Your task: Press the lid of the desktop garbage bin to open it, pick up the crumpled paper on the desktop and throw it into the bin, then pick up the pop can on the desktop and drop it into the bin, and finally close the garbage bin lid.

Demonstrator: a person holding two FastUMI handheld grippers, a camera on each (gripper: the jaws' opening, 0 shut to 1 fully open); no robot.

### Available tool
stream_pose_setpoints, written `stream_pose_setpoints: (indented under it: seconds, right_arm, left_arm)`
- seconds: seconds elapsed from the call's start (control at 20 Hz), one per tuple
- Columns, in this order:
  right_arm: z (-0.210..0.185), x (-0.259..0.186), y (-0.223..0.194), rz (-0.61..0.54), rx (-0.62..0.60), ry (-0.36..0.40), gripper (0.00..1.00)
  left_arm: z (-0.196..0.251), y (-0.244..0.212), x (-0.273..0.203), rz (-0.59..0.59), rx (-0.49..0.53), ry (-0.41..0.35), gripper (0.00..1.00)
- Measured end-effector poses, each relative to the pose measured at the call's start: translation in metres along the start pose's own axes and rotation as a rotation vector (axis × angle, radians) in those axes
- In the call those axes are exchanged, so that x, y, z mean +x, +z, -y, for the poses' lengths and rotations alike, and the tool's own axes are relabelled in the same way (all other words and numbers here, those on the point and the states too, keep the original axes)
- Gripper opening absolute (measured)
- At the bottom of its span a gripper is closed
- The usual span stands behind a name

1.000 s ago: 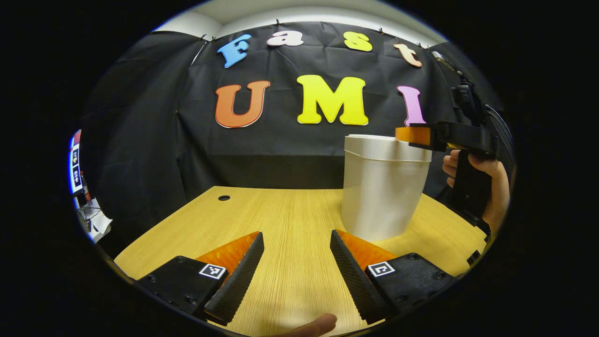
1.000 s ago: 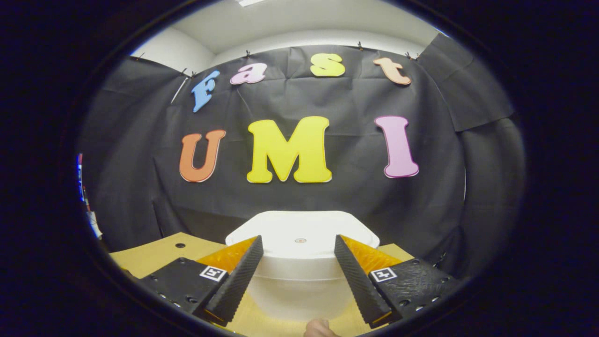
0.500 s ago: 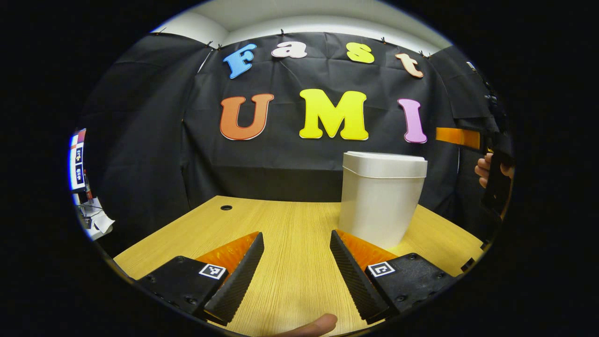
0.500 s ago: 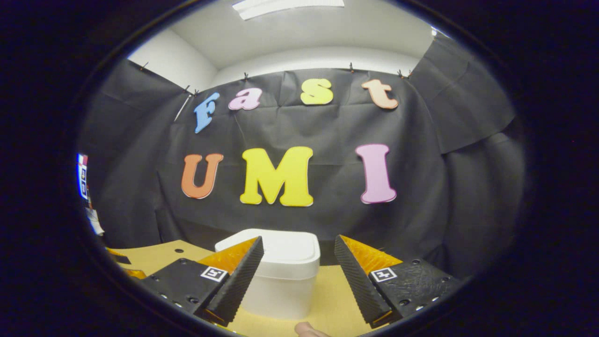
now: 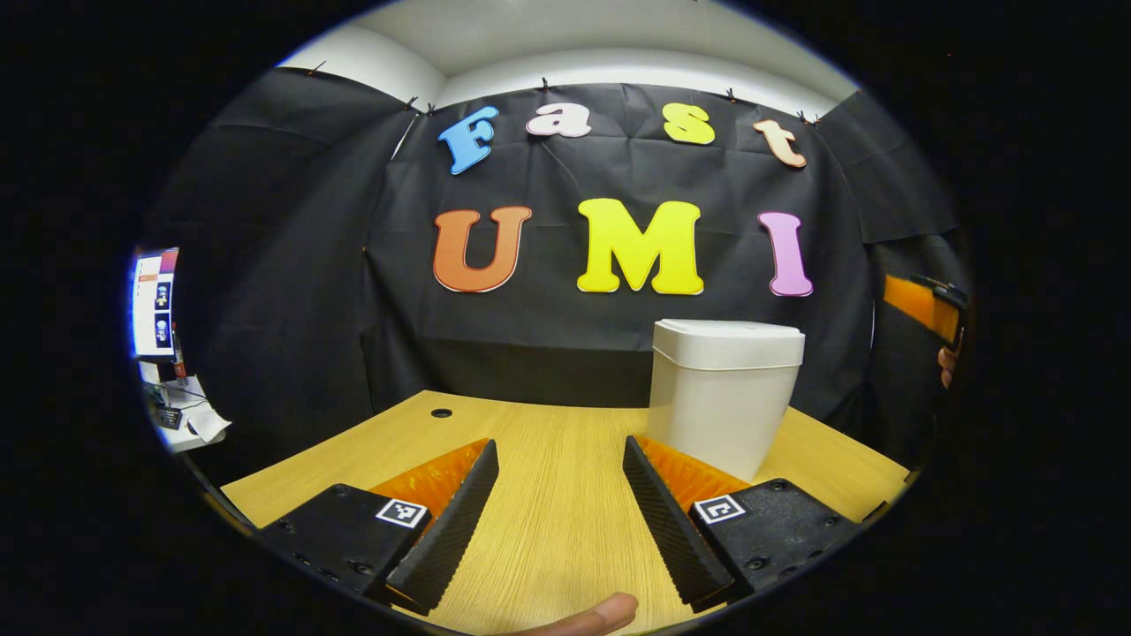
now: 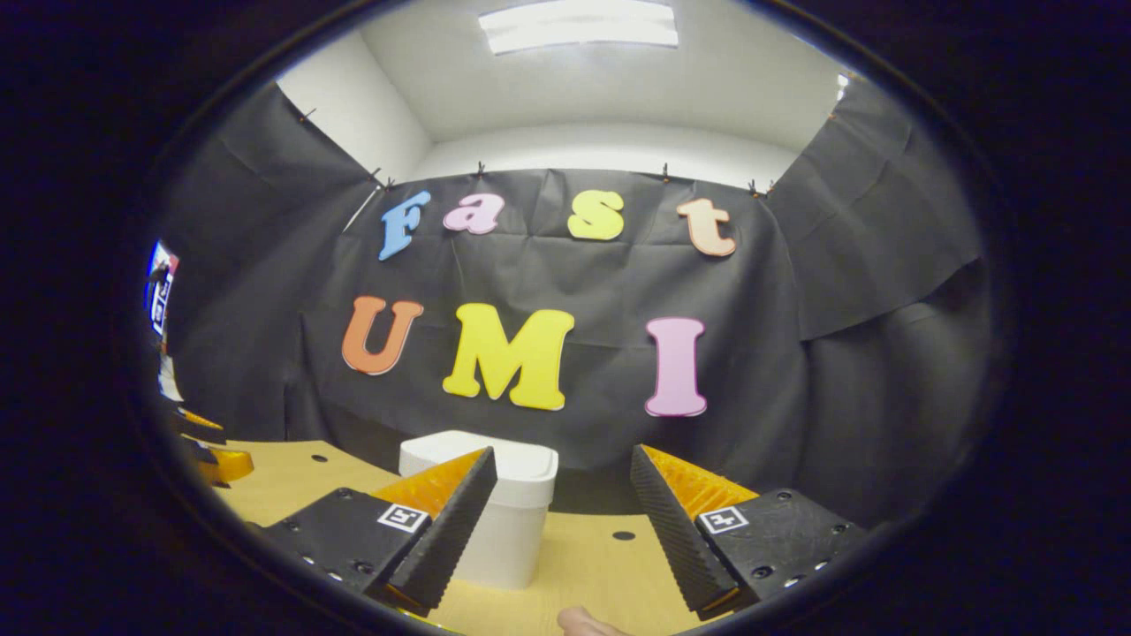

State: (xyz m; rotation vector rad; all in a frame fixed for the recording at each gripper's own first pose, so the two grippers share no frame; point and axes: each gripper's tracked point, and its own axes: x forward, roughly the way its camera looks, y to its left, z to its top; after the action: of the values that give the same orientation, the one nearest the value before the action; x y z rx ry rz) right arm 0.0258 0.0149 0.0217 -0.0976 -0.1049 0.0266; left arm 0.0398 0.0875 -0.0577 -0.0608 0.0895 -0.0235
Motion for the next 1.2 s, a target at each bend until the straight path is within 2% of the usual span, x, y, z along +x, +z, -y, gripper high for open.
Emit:
stream_pose_setpoints:
  seconds: [0.05, 0.15, 0.25, 0.3, 0.45, 0.65, 0.7, 0.8, 0.85, 0.9, 1.2]
  right_arm:
    - [-0.005, -0.007, -0.013, -0.029, 0.016, 0.001, 0.98]
    - [-0.011, -0.019, -0.035, -0.074, 0.050, -0.011, 0.95]
    - [-0.019, -0.026, -0.055, -0.098, 0.068, -0.012, 0.98]
    - [-0.023, -0.029, -0.066, -0.109, 0.065, -0.012, 0.95]
    - [-0.038, -0.029, -0.087, -0.121, 0.027, -0.002, 0.95]
    - [-0.060, -0.027, -0.099, -0.122, 0.026, 0.044, 0.95]
    - [-0.063, -0.025, -0.104, -0.134, 0.027, 0.053, 0.98]
    - [-0.061, -0.026, -0.106, -0.147, 0.034, 0.046, 0.95]
    - [-0.061, -0.026, -0.105, -0.146, 0.038, 0.047, 0.95]
    - [-0.060, -0.024, -0.106, -0.143, 0.040, 0.043, 0.95]
    - [-0.062, -0.023, -0.111, -0.143, 0.018, 0.040, 0.95]
  left_arm:
    - [0.004, -0.003, -0.001, -0.011, 0.003, -0.004, 0.94]
    - [0.009, -0.006, 0.000, -0.015, 0.006, -0.006, 0.94]
    - [0.013, -0.007, 0.002, -0.015, 0.012, -0.007, 0.94]
    - [0.015, -0.008, 0.003, -0.015, 0.017, -0.003, 0.94]
    - [0.031, -0.015, 0.005, -0.027, 0.022, -0.032, 0.94]
    - [0.043, -0.017, 0.003, -0.034, 0.012, -0.046, 0.94]
    - [0.046, -0.015, 0.001, -0.022, 0.010, -0.050, 0.94]
    - [0.048, -0.010, 0.000, 0.002, 0.018, -0.055, 0.94]
    - [0.047, -0.010, 0.001, 0.005, 0.023, -0.052, 0.89]
    - [0.047, -0.010, 0.000, 0.004, 0.029, -0.048, 0.94]
    - [0.046, -0.017, 0.003, -0.013, 0.044, -0.049, 0.94]
